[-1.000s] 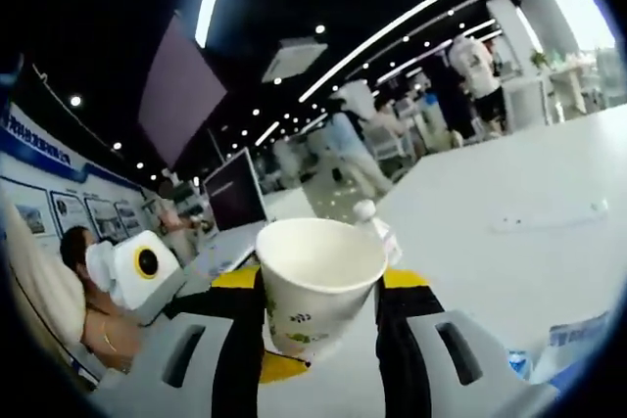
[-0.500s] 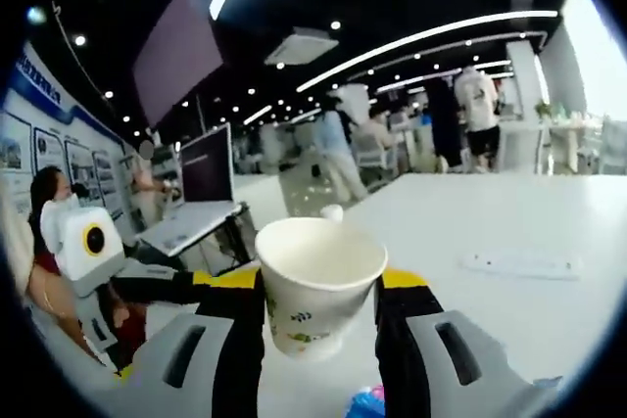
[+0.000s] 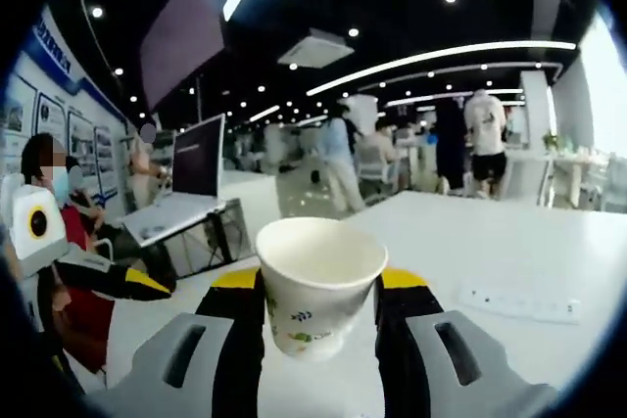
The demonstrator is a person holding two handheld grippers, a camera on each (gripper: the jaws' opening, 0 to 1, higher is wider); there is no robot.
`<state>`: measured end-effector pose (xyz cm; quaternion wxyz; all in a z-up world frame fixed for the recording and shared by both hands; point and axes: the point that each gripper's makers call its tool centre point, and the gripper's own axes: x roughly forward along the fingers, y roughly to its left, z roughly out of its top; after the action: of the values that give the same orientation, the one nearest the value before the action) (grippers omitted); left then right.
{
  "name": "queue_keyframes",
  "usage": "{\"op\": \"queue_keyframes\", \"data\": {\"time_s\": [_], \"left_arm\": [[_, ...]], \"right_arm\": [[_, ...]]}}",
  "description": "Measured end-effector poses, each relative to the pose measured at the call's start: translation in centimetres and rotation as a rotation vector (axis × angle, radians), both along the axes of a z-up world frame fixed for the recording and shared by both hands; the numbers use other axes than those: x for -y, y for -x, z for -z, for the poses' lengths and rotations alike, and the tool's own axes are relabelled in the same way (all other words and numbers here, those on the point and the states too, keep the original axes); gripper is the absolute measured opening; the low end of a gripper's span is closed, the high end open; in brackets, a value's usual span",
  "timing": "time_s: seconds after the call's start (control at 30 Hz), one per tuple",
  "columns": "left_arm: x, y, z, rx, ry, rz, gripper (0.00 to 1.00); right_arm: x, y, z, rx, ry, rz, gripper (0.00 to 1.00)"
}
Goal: Arrange the tabletop items into an orderly group along one side of the table until the central work area is clear of visible clutter.
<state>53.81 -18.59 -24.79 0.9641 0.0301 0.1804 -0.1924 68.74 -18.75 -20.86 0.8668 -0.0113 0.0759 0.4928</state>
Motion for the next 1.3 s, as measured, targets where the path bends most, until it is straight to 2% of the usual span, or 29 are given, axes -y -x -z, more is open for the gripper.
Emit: {"op": "queue_keyframes", "data": {"time_s": [0.07,0.17,0.3,0.37,0.53,0.63,0.8,1.0,1.13,1.3], "left_arm": [[-0.1,0.1,0.0,-0.003,0.009,-0.006,0.99],[-0.3,0.4,0.0,-0.013,0.04,-0.02,0.99],[-0.5,0.4,0.3,-0.048,0.069,-0.029,0.99],[-0.8,0.4,0.0,-0.036,0.094,-0.037,0.99],[-1.4,0.5,0.6,-0.048,0.061,-0.047,0.99],[-1.8,0.6,1.0,-0.056,0.037,-0.047,0.99],[-2.0,0.5,1.4,-0.07,0.072,-0.059,0.99],[-1.8,0.4,0.8,-0.031,0.077,-0.049,0.99],[-1.5,0.4,1.5,-0.053,0.033,-0.031,0.99],[-1.4,0.3,1.5,-0.047,0.049,-0.028,0.99]], "right_arm": [[-0.3,-0.7,0.3,0.017,0.017,0.003,0.44],[-0.9,-1.8,1.3,0.001,0.017,0.001,0.43],[-1.4,-2.8,3.3,0.008,0.087,0.0,0.43],[-1.5,-3.1,4.2,0.009,0.11,-0.001,0.43],[-2.3,-4.1,6.6,0.03,0.162,-0.005,0.43],[-2.7,-4.7,7.5,0.028,0.158,-0.007,0.43],[-3.1,-5.9,9.1,0.039,0.165,0.005,0.43],[-3.1,-6.8,11.0,0.053,0.185,0.019,0.43],[-3.1,-7.2,11.9,0.027,0.165,0.02,0.43],[-3.3,-6.8,12.2,0.008,0.139,0.031,0.43]]}}
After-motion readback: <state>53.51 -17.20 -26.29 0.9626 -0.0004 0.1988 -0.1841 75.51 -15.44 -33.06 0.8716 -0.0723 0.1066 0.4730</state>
